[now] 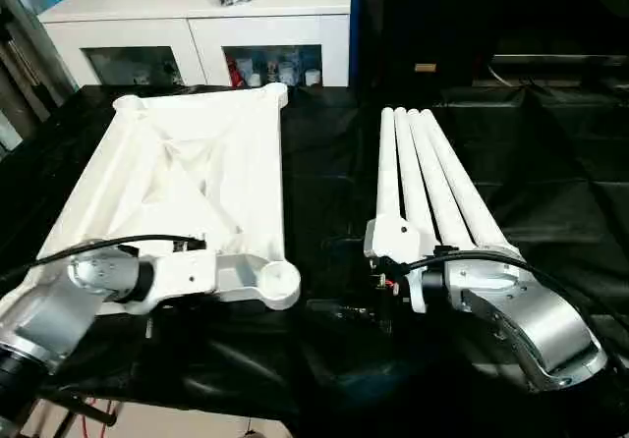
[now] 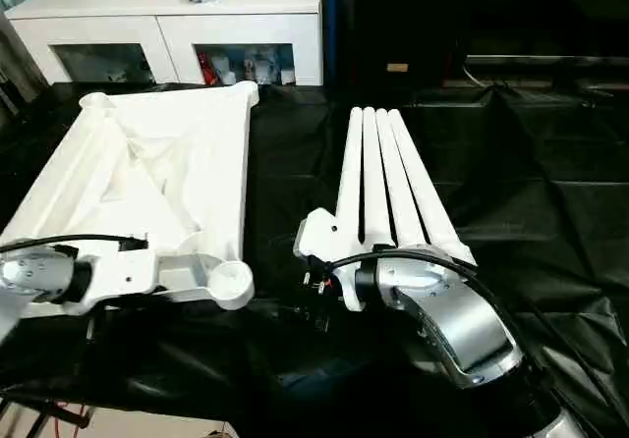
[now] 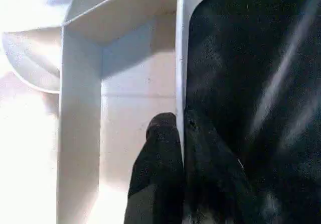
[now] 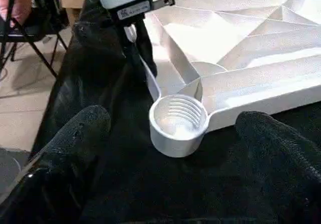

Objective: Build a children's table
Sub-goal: Move table base, then pick table leg

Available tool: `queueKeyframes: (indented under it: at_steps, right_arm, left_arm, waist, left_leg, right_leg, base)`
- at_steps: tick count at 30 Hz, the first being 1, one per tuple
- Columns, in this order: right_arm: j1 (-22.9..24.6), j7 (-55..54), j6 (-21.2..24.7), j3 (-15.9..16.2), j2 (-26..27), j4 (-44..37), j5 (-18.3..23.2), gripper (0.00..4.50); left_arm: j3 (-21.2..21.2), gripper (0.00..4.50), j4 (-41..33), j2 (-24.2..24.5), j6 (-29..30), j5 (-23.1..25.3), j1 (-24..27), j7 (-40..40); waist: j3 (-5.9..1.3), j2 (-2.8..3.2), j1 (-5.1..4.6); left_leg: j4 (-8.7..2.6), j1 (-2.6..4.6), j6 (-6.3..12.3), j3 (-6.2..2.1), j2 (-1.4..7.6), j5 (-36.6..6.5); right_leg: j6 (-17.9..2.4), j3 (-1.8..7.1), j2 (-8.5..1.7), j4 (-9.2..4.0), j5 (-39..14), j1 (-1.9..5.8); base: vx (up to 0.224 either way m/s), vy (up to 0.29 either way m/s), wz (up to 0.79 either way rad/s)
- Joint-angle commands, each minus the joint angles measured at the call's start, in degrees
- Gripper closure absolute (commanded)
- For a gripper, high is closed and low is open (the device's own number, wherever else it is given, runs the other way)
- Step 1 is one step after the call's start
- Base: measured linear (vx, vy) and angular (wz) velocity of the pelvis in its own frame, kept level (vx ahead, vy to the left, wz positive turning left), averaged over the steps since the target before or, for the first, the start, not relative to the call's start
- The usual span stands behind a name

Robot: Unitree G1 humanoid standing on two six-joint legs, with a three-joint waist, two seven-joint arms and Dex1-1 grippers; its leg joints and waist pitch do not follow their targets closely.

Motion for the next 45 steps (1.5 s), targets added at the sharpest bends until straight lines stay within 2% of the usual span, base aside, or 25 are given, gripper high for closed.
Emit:
queueKeyframes:
  at_steps: [1, 2, 3, 5, 6, 7, 8, 9, 10, 11, 12, 15, 16, 19, 21, 23, 24, 25, 26, 27, 31, 34, 37, 40, 45]
  right_arm:
    - [-0.44, -0.23, -0.73, -0.80, -0.37, -0.35, -0.29, 0.00]
    - [-0.44, -0.12, -0.84, -1.10, -0.71, -0.38, -0.23, 0.00]
    - [-0.46, -0.11, -0.86, -1.12, -0.74, -0.37, -0.23, 0.00]
    - [-0.83, 0.00, -1.16, -1.19, -0.93, -0.03, -0.41, 0.00]
    - [-0.98, 0.02, -1.29, -1.19, -0.97, 0.11, -0.51, 0.00]
    - [-1.50, 0.08, -1.59, -1.21, -1.03, 0.51, -0.68, 0.00]
    - [-1.50, 0.08, -1.59, -1.21, -1.03, 0.51, -0.68, 0.00]
    - [-1.68, 0.19, -1.64, -1.31, -1.14, 0.64, -0.66, 0.00]
    - [-1.91, 0.46, -1.63, -1.56, -1.35, 0.75, -0.50, 0.00]
    - [-1.98, 0.59, -1.59, -1.68, -1.43, 0.76, -0.41, 0.00]
    - [-2.00, 0.62, -1.57, -1.72, -1.45, 0.76, -0.39, 0.00]
    - [-3.01, 0.23, 0.27, -3.07, -0.88, 0.85, 0.98, 0.00]
    - [-3.23, -0.06, 0.80, -3.40, -0.64, 0.87, 1.31, 0.00]
    - [-4.73, -2.74, 2.98, -4.46, 0.88, 1.77, 1.30, 0.00]
    - [-8.61, -8.49, 7.26, -6.23, 4.66, 6.45, 0.40, 0.00]
    - [-11.33, -13.19, 9.99, -8.34, 7.83, 10.55, 0.08, 0.00]
    - [-12.94, -16.02, 11.57, -9.83, 9.59, 13.03, 0.01, 0.00]
    - [-14.22, -18.20, 12.97, -11.09, 11.02, 14.98, 0.03, 0.00]
    - [-15.07, -19.43, 13.84, -11.96, 11.77, 16.29, 0.11, 0.00]
    - [-17.71, -23.69, 15.84, -13.75, 13.83, 21.09, -0.65, 0.00]
    - [-21.48, -29.92, 16.52, -14.75, 15.76, 29.15, -3.15, 0.00]
    - [-23.99, -34.41, 18.64, -16.28, 17.26, 34.56, -4.31, 0.00]
    - [-25.33, -36.45, 20.28, -16.55, 17.92, 37.49, -5.48, 0.00]
    - [-26.61, -39.15, 20.89, -17.51, 18.45, 40.53, -6.00, 0.00]
    - [-27.85, -40.14, 20.99, -18.75, 19.62, 44.01, -5.15, 0.00]
  left_arm:
    - [1.86, 4.47, -2.23, -1.95, 3.57, -2.10, 1.35, 4.26]
    - [2.38, 4.47, -3.97, -3.35, 5.63, -3.29, 1.82, 4.38]
    - [2.38, 4.47, -4.14, -3.45, 5.79, -3.30, 1.84, 4.34]
    - [1.95, 4.47, -4.92, -3.47, 5.97, -1.39, 1.87, 4.86]
    - [1.83, 4.47, -5.10, -3.36, 5.92, -0.47, 1.90, 5.47]
    - [2.12, 4.18, -5.32, -3.47, 6.04, -1.03, 2.28, 5.19]
    - [2.12, 4.18, -5.32, -3.47, 6.04, -1.03, 2.28, 5.19]
    - [2.19, 4.01, -5.48, -3.23, 5.86, -1.45, 2.52, 4.60]
    - [2.48, 3.78, -6.33, -2.34, 5.87, -1.81, 3.19, 3.70]
    - [2.69, 3.78, -6.86, -1.86, 6.06, -1.91, 3.55, 3.36]
    - [2.78, 3.71, -7.01, -1.73, 6.09, -1.96, 3.66, 3.29]
    - [6.08, 3.60, -8.89, 0.90, 6.15, -1.89, 4.91, 3.99]
    - [6.69, 3.37, -9.21, 1.17, 6.60, -2.24, 5.05, 3.84]
    - [9.63, 3.22, -10.89, 1.53, 8.84, -5.31, 5.56, 2.68]
    - [12.96, 3.00, -14.90, 1.69, 9.85, -8.59, 6.37, 3.29]
    - [14.22, 2.79, -16.77, 0.97, 11.01, -10.22, 6.67, 3.89]
    - [14.87, 2.78, -17.61, 0.20, 11.68, -11.40, 6.73, 4.13]
    - [15.37, 2.72, -18.38, -0.45, 12.50, -12.48, 6.86, 4.37]
    - [15.57, 2.72, -18.90, -0.98, 13.19, -13.14, 6.80, 4.58]
    - [16.10, 2.41, -19.97, -3.38, 14.27, -14.99, 6.74, 5.85]
    - [16.88, 2.23, -20.86, -10.65, 14.61, -17.46, 5.42, 11.25]
    - [16.65, 1.93, -24.34, -14.90, 19.70, -22.08, 5.22, 12.94]
    - [15.21, 1.64, -25.88, -15.73, 20.45, -22.23, 5.91, 13.24]
    - [14.00, 1.49, -27.27, -16.14, 21.72, -22.54, 6.43, 12.82]
    - [12.71, 1.00, -27.96, -15.64, 24.29, -24.00, 6.10, 11.93]
  waist:
    - [-3.50, -0.53, 0.27]
    - [-3.58, -0.76, 0.25]
    - [-3.56, -0.61, 0.32]
    - [-3.69, -1.24, 0.30]
    - [-3.72, -1.07, 0.33]
    - [-3.68, -1.48, 0.16]
    - [-3.57, -1.30, 0.18]
    - [-3.54, -1.83, 0.14]
    - [-3.48, -1.44, 0.22]
    - [-3.44, -2.12, 0.14]
    - [-3.34, -1.60, 0.24]
    - [-3.24, -2.60, 0.11]
    - [-3.18, -2.34, 0.17]
    - [-3.09, -2.65, 0.14]
    - [-2.98, -3.27, 0.19]
    - [-3.02, -3.32, 0.11]
    - [-2.92, -3.82, 0.08]
    - [-2.82, -3.58, -0.04]
    - [-2.91, -3.59, -0.01]
    - [-3.06, -3.99, 0.05]
    - [-3.51, -4.20, 0.05]
    - [-3.76, -4.72, 0.25]
    - [-3.53, -4.97, 0.10]
    - [-3.31, -4.90, 0.05]
    - [-3.25, -4.70, 0.03]
  left_leg:
    - [-4.52, 0.02, 0.31, -0.83, 2.08, -7.52]
    - [-4.50, 0.00, 0.65, -0.81, 2.19, -6.51]
    - [-4.46, 0.02, 0.90, -0.82, 2.23, -6.02]
    - [-4.33, -0.12, 1.97, -0.68, 2.24, -4.38]
    - [-4.27, -0.22, 2.21, -0.76, 2.19, -4.03]
    - [-4.20, -0.22, 2.67, -0.61, 2.11, -3.95]
    - [-4.28, -0.16, 2.79, -0.65, 2.04, -4.64]
    - [-4.28, -0.13, 2.82, -0.55, 2.06, -4.93]
    - [-4.35, -0.06, 2.60, -0.64, 2.12, -5.51]
    - [-4.37, -0.02, 2.62, -0.51, 2.18, -5.80]
    - [-4.57, 0.02, 2.18, -0.70, 2.31, -6.72]
    - [-4.73, 0.35, 1.62, -0.55, 2.40, -7.95]
    - [-4.84, 0.41, 1.33, -0.68, 2.42, -8.51]
    - [-4.95, 0.80, 0.41, -0.49, 2.37, -9.63]
    - [-4.95, 0.77, 0.14, -0.36, 2.28, -9.36]
    - [-4.91, 0.67, -0.82, -0.41, 2.18, -9.21]
    - [-5.02, 0.61, -1.23, -0.38, 2.16, -9.60]
    - [-5.10, 0.80, -2.03, -0.32, 2.10, -10.25]
    - [-5.15, 0.76, -2.34, -0.38, 2.12, -10.51]
    - [-5.06, 0.86, -2.59, -0.29, 2.21, -9.29]
    - [-4.72, 0.49, -3.08, 0.04, 2.00, -4.55]
    - [-4.43, 0.16, -2.20, 0.20, 1.84, -1.95]
    - [-4.44, -0.01, -1.49, 0.21, 1.88, -2.27]
    - [-4.57, 0.29, -2.01, 0.32, 1.99, -4.25]
    - [-4.63, 0.46, -2.92, 0.34, 2.03, -5.91]
  right_leg:
    - [-14.22, 2.09, -3.65, -4.35, -3.32, 3.18]
    - [-14.37, 2.12, -3.82, -4.02, -2.84, 3.33]
    - [-14.47, 2.07, -3.89, -4.17, -2.80, 3.27]
    - [-14.62, 2.07, -3.72, -4.13, -1.11, 3.28]
    - [-14.59, 2.07, -3.76, -4.01, -0.54, 3.35]
    - [-14.44, 2.03, -3.65, -4.14, -0.19, 3.29]
    - [-14.18, 1.98, -3.66, -4.29, -1.93, 3.23]
    - [-14.00, 2.02, -3.64, -4.45, -2.81, 3.22]
    - [-13.79, 2.02, -3.75, -4.46, -4.73, 3.11]
    - [-13.63, 2.07, -3.70, -4.63, -5.36, 3.03]
    - [-13.30, 2.06, -3.78, -4.60, -7.11, 2.93]
    - [-12.96, 2.12, -3.52, -4.70, -7.49, 2.59]
    - [-13.05, 2.08, -3.60, -4.61, -7.81, 2.49]
    - [-13.58, 2.10, -3.52, -4.64, -8.76, 2.11]
    - [-13.75, 2.18, -3.57, -4.66, -9.46, 2.03]
    - [-13.79, 2.16, -3.60, -4.52, -10.32, 1.93]
    - [-13.27, 2.16, -3.50, -4.60, -11.20, 1.99]
    - [-13.12, 2.18, -3.45, -4.55, -11.94, 1.67]
    - [-12.84, 2.10, -3.40, -4.54, -12.00, 1.82]
    - [-12.62, 2.18, -3.36, -4.24, -9.83, 1.85]
    - [-13.61, 2.05, -3.22, -3.65, -1.18, 2.38]
    - [-14.44, 2.13, -3.31, -3.30, 3.23, 2.97]
    - [-13.82, 2.08, -3.18, -3.45, 2.13, 3.07]
    - [-13.00, 2.11, -3.20, -3.83, -2.42, 2.77]
    - [-12.15, 2.13, -3.13, -3.94, -4.19, 2.52]
  base:
    - [0.000, 0.000, 0.00]
    - [0.000, 0.000, 0.00]
    - [0.000, 0.000, 0.00]
    - [0.000, 0.000, 0.00]
    - [0.000, 0.000, 0.00]
    - [0.000, 0.000, 0.00]
    - [0.000, 0.000, 0.00]
    - [0.000, 0.000, 0.00]
    - [0.000, 0.000, 0.00]
    - [0.000, 0.000, 0.00]
    - [0.000, 0.000, 0.00]
    - [0.000, 0.000, 0.00]
    - [0.000, 0.000, 0.00]
    - [0.000, 0.000, 0.00]
    - [0.000, 0.000, 0.00]
    - [0.000, 0.000, 0.00]
    - [0.000, 0.000, 0.00]
    - [0.000, 0.000, 0.00]
    - [0.000, 0.000, 0.00]
    - [0.000, 0.000, 0.00]
    - [0.000, 0.000, 0.00]
    - [0.000, 0.000, 0.00]
    - [0.000, 0.000, 0.00]
    - [0.000, 0.000, 0.00]
    - [0.000, 0.000, 0.00]
